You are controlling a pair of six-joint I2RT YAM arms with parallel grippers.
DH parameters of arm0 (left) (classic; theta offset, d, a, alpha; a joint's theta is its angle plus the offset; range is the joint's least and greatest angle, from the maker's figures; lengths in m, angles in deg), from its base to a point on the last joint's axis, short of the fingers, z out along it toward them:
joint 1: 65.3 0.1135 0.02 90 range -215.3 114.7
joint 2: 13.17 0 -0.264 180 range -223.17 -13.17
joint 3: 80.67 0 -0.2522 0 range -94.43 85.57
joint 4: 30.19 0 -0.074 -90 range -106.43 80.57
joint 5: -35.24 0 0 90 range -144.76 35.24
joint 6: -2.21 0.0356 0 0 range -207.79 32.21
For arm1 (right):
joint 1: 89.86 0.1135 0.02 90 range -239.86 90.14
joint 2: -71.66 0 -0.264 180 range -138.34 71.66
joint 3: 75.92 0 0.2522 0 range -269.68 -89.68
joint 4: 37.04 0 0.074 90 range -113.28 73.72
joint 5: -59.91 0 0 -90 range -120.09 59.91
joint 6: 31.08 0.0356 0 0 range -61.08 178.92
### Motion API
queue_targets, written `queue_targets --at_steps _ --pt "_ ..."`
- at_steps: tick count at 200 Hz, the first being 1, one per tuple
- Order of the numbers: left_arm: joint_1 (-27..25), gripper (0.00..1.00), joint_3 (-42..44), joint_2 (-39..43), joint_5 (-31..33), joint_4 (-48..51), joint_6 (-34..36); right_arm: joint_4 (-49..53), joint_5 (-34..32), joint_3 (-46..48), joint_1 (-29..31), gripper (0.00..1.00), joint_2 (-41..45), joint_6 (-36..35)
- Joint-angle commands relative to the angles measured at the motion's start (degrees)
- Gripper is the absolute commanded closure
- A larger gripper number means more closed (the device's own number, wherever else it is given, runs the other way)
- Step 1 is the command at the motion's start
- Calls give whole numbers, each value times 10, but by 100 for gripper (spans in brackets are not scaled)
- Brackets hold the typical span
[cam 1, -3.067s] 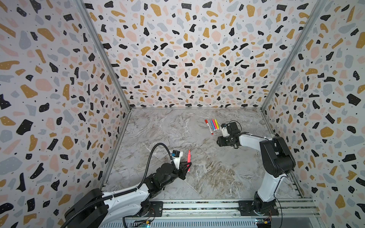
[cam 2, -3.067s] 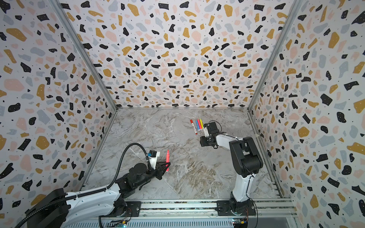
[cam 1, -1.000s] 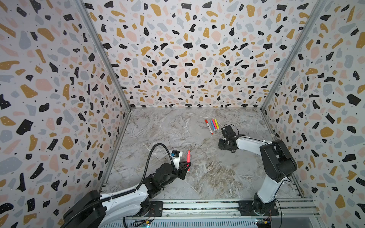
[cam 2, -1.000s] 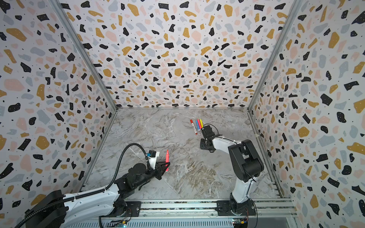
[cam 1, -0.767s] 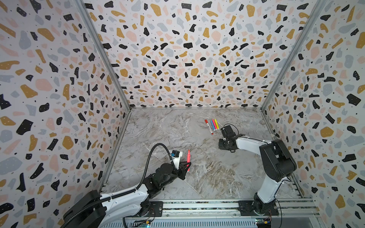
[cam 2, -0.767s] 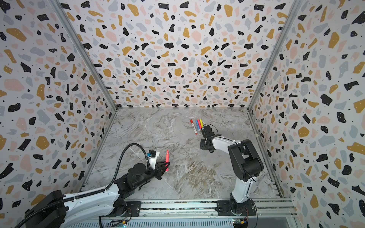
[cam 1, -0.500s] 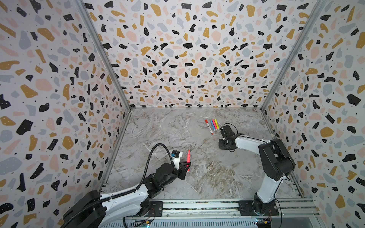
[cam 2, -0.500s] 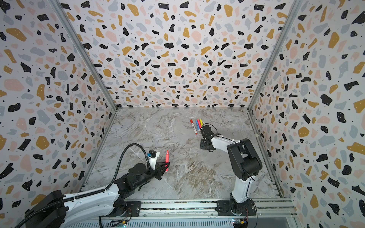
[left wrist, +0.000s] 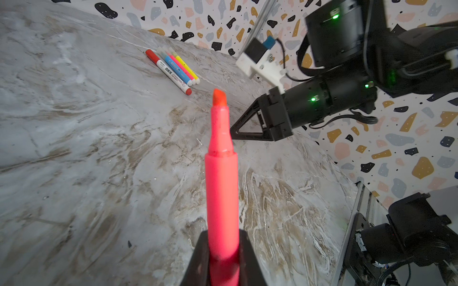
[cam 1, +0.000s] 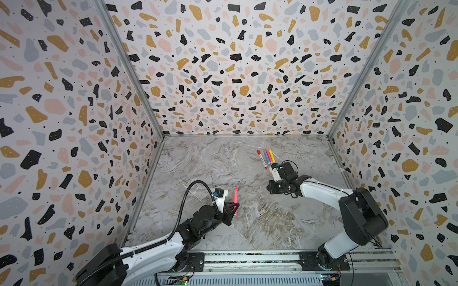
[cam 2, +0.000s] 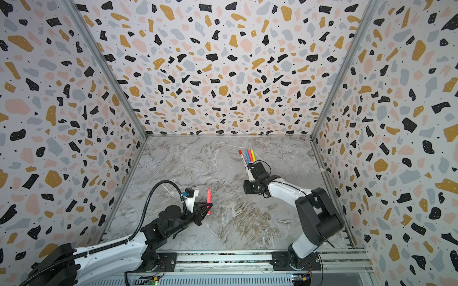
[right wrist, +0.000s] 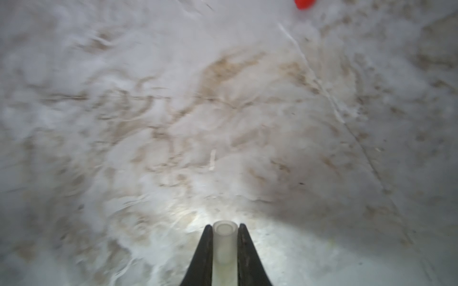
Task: Insert the pens into the pen caps
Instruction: 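Close the right gripper on the clear cap and lift it, then carry the clear cap above the pink highlighter held by the left gripper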
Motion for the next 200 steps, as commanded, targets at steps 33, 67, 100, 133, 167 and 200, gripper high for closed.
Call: queue_targets --at_steps 33,67,100,133,167,200 --pt "-37 100 12 -26 15 -87 -8 -392 295 154 -14 94 151 149" --pt "-84 100 7 -69 30 -139 -13 -482 306 169 2 94 179 192" --pt "-118 100 -11 -117 35 -180 -15 -573 285 196 26 94 187 229" --pt "-133 100 -31 -149 28 -205 -19 -615 261 206 61 95 167 238" --pt "-140 100 -41 -148 30 -202 -17 -647 239 218 74 95 161 246" --pt "-142 100 -41 -139 32 -198 -16 -655 227 225 80 95 160 246"
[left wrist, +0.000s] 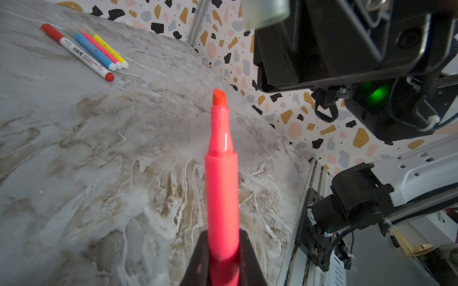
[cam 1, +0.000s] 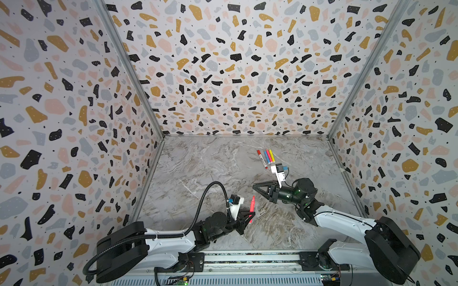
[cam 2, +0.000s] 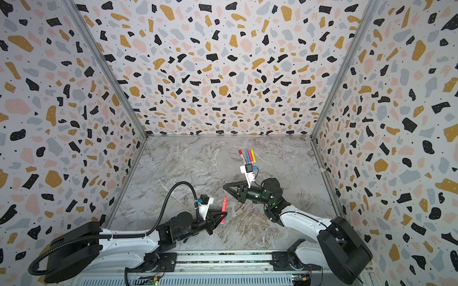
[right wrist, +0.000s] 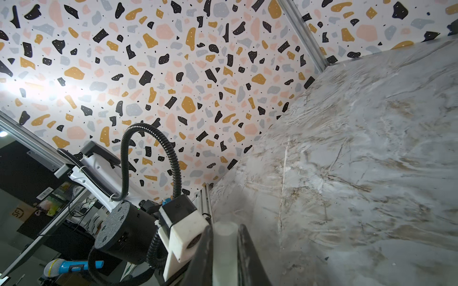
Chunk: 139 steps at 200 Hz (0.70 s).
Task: Insert the pens into the pen caps
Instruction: 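Carry the clear cap above the pink highlighter held by the left gripper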
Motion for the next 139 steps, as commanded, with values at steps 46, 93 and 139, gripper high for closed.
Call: queue_targets --at_steps 46,93,139 --pt "-6 100 -15 15 10 -33 -1 -39 -16 0 6 95 -7 7" --pt "-7 100 -15 27 12 -29 0 -47 -20 2 13 95 -18 8" --pt "-7 100 -15 41 19 -17 1 -53 -22 6 21 95 -21 9"
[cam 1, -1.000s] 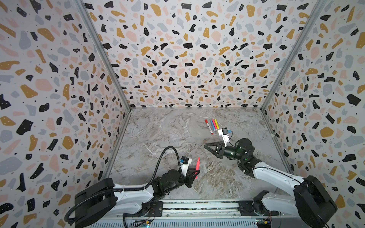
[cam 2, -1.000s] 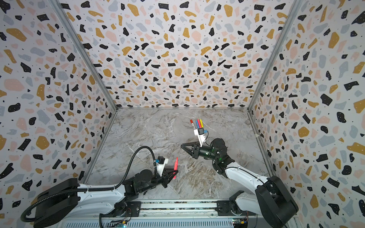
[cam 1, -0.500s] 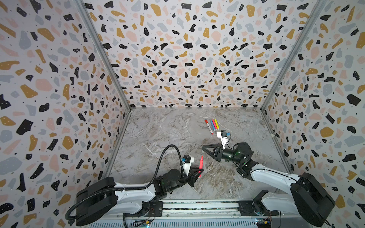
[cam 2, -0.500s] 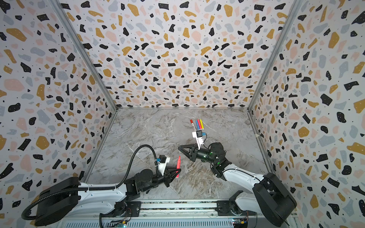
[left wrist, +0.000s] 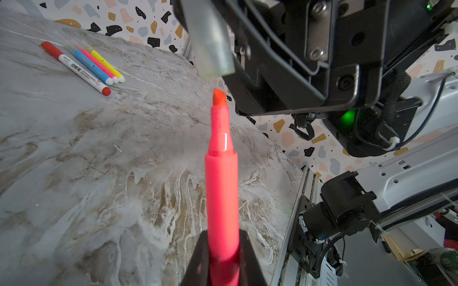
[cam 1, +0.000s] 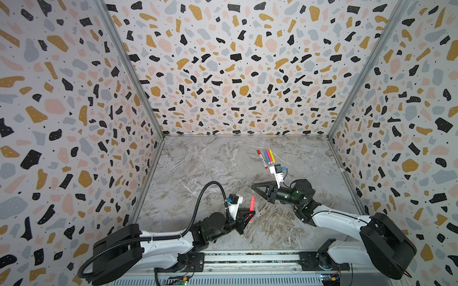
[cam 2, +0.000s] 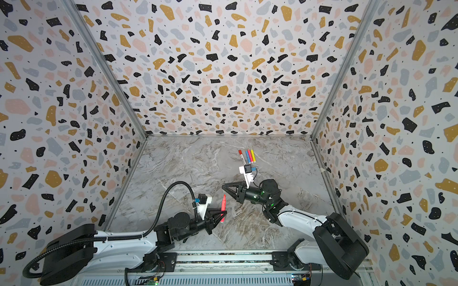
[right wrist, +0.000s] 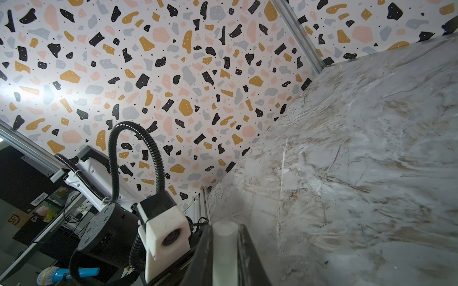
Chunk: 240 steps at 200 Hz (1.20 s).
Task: Insert the pens into the pen caps
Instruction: 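Carry the clear cap above the pink highlighter held by the left gripper, then lower the clear cap onto the pink highlighter tip with the right gripper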
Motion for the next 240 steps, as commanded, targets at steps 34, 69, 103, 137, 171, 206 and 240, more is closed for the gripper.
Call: queue_targets --at_steps 34,69,103,137,171,206,240 --pt "-3 100 -17 15 16 -14 0 -28 -7 12 14 95 9 8" --pt "-3 100 -18 15 21 -14 2 -38 -14 24 25 95 14 11" --pt "-3 100 -18 16 25 -14 2 -47 -26 40 35 95 17 12" --pt "-3 100 -12 29 36 -20 -1 -73 -61 79 64 90 28 9" --pt "-3 100 -6 40 41 -24 -3 -86 -96 122 85 85 50 8" --pt "-3 100 -4 39 38 -29 -3 -70 -102 133 95 72 71 -7" --pt "-3 100 -3 40 33 -30 -1 -29 -99 133 96 45 111 -25"
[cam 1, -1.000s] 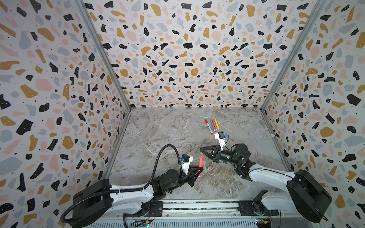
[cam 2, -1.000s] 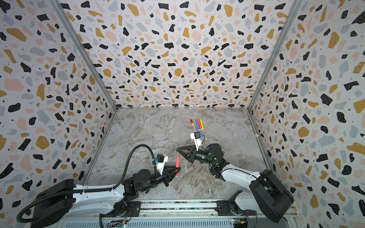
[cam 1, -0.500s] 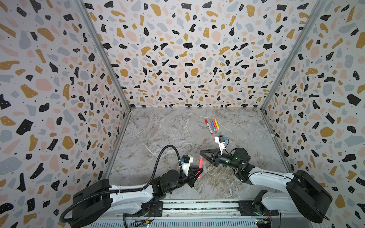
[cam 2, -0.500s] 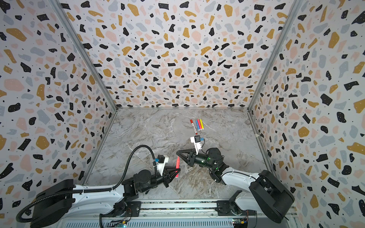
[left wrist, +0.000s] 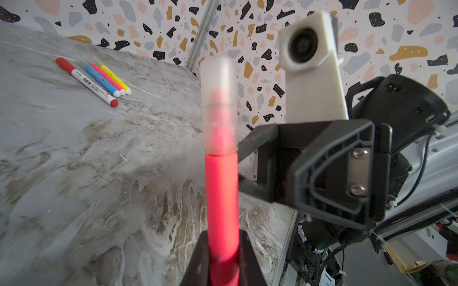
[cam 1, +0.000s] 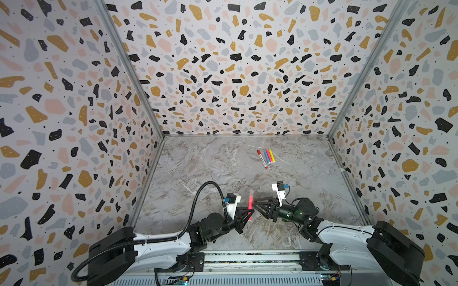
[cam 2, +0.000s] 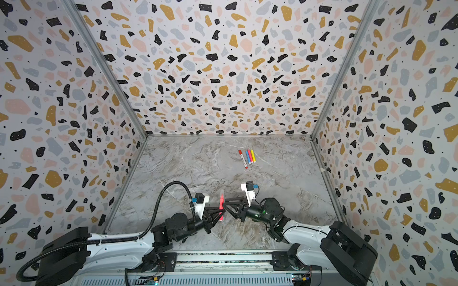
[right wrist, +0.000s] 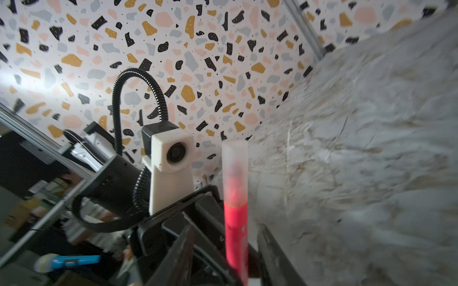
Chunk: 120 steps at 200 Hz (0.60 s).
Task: Insert the pens into the pen caps
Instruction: 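Lower the clear cap onto the pink highlighter tip with the right gripper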
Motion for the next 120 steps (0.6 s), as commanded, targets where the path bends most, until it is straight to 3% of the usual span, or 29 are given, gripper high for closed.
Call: queue_targets --at_steps 1,34,67,120 --pt "3 100 -4 8 12 -43 1 34 5 -5 1 44 41 -23" --pt "3 100 -1 12 13 -37 4 172 -45 -33 -1 42 114 -70" --pt "2 100 -3 9 11 -32 9 371 -95 -126 -17 42 134 -133" --pt "-1 100 -1 -4 39 13 41 472 -97 -233 -31 45 90 -167"
